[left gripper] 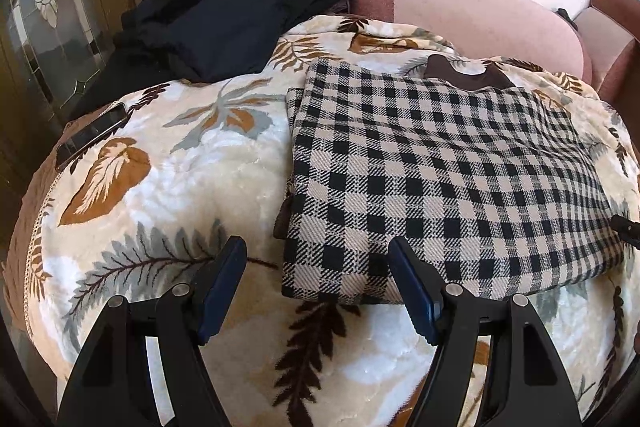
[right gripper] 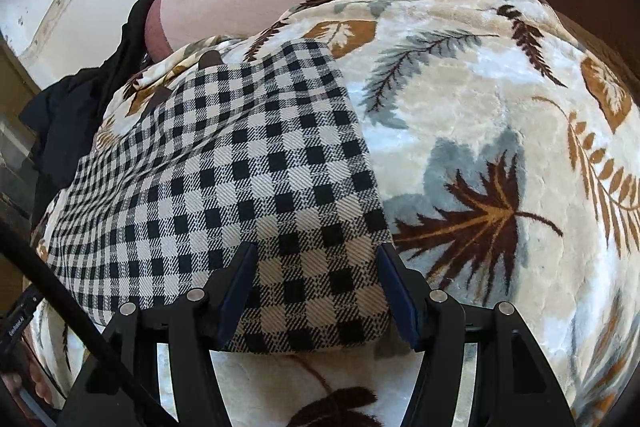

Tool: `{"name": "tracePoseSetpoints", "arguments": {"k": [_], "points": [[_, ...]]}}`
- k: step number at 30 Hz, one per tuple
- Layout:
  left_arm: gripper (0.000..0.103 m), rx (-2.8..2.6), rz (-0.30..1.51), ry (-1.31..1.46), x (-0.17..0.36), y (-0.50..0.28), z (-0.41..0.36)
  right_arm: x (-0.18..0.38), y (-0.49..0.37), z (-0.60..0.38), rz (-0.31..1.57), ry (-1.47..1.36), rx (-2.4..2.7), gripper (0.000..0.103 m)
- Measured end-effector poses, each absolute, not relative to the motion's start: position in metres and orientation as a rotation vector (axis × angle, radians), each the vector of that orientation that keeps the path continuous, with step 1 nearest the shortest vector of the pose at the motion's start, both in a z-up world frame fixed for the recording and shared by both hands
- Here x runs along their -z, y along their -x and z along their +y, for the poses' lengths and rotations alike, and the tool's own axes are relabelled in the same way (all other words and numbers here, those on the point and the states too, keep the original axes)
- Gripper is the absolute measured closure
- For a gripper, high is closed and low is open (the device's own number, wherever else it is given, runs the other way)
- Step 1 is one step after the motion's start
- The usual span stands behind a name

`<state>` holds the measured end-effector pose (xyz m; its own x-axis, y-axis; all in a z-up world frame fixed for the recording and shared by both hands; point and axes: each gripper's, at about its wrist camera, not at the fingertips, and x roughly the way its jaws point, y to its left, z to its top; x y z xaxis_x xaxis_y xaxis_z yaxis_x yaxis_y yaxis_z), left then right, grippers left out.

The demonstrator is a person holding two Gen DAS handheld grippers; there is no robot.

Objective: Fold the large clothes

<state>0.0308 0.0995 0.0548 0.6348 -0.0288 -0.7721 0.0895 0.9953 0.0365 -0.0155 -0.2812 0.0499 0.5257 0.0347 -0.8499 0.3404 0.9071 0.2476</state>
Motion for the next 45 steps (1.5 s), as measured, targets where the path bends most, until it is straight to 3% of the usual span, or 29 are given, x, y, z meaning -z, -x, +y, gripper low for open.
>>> {"name": "tracePoseSetpoints", "arguments": {"k": [8,14,24,38,39,40,41,42,45], "points": [[0.030,0.072,0.863,0.209,-0.059,-0.032,0.170,-0.065,0.032,-0.290,0.926,-0.467,0.060,0.036],[0.030,0.242,0.959,0.488,-0.027,-0.032,0.192,-0.039,0.055,-0.281,1.036,-0.636,-0.234,0.036],[0.024,0.377,0.985,0.401,-0.007,-0.038,0.134,-0.020,0.042,-0.276,1.051,-0.742,-0.177,0.036],[0.023,0.342,0.977,0.635,0.002,-0.090,0.143,-0.007,-0.001,-0.314,0.914,-0.933,-0.018,0.040],[0.025,0.330,0.977,0.606,0.000,-0.090,0.138,-0.008,-0.004,-0.314,0.922,-0.921,0.001,0.045],[0.033,0.315,0.982,0.577,-0.002,-0.090,0.134,-0.008,-0.005,-0.315,0.930,-0.909,0.013,0.065],[0.067,0.285,1.000,0.531,-0.005,-0.090,0.129,-0.007,-0.007,-0.317,0.938,-0.918,0.002,0.075],[0.086,0.280,1.012,0.512,-0.007,-0.090,0.127,-0.006,-0.007,-0.318,0.938,-0.941,-0.006,0.077],[0.089,0.289,0.987,0.534,-0.021,-0.079,0.131,-0.017,0.003,-0.323,0.919,-0.945,-0.020,0.085]]}}
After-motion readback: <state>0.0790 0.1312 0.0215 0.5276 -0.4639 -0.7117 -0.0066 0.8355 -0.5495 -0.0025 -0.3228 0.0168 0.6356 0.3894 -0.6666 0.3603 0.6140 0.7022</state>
